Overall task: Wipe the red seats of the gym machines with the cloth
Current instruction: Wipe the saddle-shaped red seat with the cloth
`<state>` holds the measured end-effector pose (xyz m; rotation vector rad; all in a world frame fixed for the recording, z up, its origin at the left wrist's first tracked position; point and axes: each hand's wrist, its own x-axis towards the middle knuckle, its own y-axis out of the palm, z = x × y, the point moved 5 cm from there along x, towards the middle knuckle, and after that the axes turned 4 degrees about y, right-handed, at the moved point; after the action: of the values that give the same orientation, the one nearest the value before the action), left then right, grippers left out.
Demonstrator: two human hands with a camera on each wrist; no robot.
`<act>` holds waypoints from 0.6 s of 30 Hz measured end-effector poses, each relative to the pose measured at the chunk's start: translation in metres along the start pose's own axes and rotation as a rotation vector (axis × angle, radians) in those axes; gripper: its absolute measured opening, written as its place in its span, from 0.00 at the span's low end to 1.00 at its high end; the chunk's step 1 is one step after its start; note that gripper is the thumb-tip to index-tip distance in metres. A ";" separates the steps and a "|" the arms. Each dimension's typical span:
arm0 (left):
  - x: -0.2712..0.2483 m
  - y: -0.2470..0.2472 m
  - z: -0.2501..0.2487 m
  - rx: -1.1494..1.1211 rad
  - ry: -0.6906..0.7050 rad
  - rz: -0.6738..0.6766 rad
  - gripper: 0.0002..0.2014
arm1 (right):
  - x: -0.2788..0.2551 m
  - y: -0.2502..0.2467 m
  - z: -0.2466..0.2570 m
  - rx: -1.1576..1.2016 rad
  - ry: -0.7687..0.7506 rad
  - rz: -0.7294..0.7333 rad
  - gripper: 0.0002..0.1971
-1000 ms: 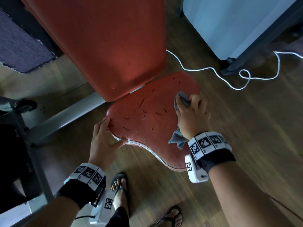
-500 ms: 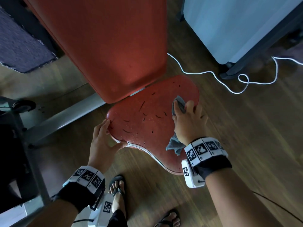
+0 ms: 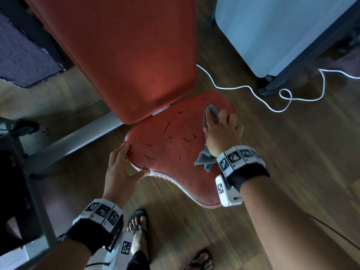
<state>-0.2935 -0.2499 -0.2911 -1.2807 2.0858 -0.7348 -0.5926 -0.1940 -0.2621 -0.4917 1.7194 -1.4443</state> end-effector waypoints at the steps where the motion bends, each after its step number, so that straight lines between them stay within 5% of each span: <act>1: 0.000 0.000 0.000 0.002 0.001 0.002 0.51 | 0.007 -0.002 0.000 -0.010 0.013 -0.003 0.29; 18: 0.000 0.001 0.000 -0.012 0.028 -0.006 0.50 | 0.033 -0.007 0.000 0.017 0.074 0.001 0.31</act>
<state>-0.2939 -0.2492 -0.2914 -1.2910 2.1123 -0.7482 -0.6135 -0.2198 -0.2664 -0.4330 1.7640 -1.4914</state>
